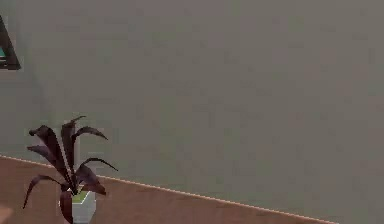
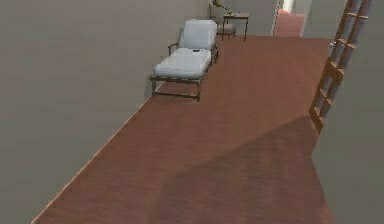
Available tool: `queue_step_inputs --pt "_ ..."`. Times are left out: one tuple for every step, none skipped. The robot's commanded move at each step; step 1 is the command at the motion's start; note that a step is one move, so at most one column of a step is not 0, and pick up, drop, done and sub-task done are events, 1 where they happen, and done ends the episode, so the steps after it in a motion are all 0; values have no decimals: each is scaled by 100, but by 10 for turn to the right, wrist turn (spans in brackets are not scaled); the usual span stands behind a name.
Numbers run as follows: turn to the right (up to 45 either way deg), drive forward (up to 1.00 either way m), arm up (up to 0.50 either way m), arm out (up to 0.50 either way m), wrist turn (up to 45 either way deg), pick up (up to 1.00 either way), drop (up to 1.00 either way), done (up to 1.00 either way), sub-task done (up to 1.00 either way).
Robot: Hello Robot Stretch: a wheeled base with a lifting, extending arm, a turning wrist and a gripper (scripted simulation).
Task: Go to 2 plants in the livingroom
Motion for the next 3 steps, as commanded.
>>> queue_step_inputs --pt "0 45 0 0 0 0 0 0 0" --pt "-450 0 0 0 0 0 0 0 0" --pt "0 0 0 0 0 0 0 100 0"
